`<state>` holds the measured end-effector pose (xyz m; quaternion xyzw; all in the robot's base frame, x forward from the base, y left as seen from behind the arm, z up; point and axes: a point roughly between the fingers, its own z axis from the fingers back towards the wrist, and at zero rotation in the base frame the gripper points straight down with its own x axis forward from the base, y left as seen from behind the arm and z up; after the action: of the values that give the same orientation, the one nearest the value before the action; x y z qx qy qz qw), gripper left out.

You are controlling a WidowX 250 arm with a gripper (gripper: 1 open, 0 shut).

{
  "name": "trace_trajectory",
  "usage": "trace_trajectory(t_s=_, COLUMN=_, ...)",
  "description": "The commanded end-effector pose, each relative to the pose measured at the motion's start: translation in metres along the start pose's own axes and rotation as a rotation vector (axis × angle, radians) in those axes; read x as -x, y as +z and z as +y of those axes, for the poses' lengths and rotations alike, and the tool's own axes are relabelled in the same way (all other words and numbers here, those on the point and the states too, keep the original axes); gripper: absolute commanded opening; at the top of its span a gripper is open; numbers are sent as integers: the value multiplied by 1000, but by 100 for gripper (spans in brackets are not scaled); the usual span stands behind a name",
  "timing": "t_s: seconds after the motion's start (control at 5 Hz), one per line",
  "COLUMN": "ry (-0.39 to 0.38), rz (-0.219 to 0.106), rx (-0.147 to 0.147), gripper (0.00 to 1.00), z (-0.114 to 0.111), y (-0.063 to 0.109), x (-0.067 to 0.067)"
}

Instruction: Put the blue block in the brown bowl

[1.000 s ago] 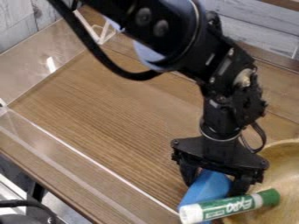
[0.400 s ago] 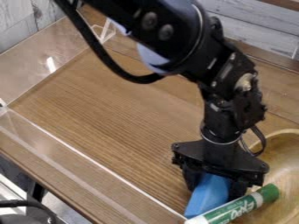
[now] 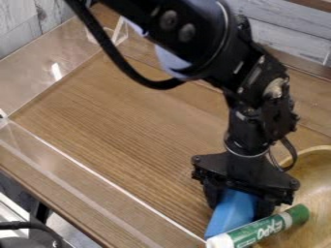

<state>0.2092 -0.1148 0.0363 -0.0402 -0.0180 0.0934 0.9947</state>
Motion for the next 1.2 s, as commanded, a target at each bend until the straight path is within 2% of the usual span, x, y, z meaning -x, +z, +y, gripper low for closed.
trace_trajectory(t_s=0.0, ry=-24, rz=-49, rx=26, gripper=0, z=-10, y=16, x=-9)
trace_trajectory(t_s=0.6, ry=-38, rz=-57, rx=-2, gripper=0, z=-10, y=23, x=-13)
trace_trajectory(t_s=1.0, ry=-42, rz=-63, rx=-9, gripper=0, z=-10, y=27, x=-15)
